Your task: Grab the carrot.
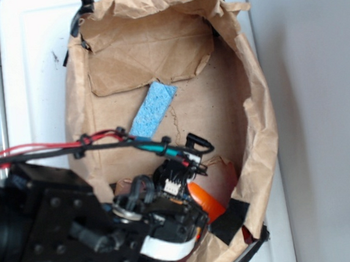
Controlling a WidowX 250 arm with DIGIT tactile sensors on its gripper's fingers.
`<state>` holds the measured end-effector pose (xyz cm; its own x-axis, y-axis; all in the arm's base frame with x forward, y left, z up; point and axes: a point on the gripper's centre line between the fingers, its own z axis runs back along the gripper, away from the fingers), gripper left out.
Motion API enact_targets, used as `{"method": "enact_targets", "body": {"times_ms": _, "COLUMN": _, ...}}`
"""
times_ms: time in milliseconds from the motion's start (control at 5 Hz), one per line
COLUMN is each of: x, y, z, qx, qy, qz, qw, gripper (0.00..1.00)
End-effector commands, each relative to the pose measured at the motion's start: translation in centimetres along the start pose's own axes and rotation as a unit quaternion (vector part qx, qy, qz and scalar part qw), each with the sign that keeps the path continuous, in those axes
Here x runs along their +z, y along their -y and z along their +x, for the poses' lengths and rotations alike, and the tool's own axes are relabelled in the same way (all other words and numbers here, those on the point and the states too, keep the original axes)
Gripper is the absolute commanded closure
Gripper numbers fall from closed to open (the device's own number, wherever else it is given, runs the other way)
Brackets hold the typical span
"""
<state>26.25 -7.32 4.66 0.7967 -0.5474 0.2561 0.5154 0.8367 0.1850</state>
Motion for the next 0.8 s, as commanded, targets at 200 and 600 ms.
{"method": "enact_targets", "body": {"times_ms": 200, "x": 0.8, "y": -0.7, "z": 1.0, "qx": 0.013, "qy": 0.013, "qz": 0.005, "qw": 1.0, "gripper": 1.0}}
{"method": "enact_targets", "body": {"times_ms": 600, "x": 1.8, "y": -0.3, "z": 0.3, "qx": 0.016, "qy": 0.006, "qz": -0.007, "qw": 1.0, "gripper": 0.0}}
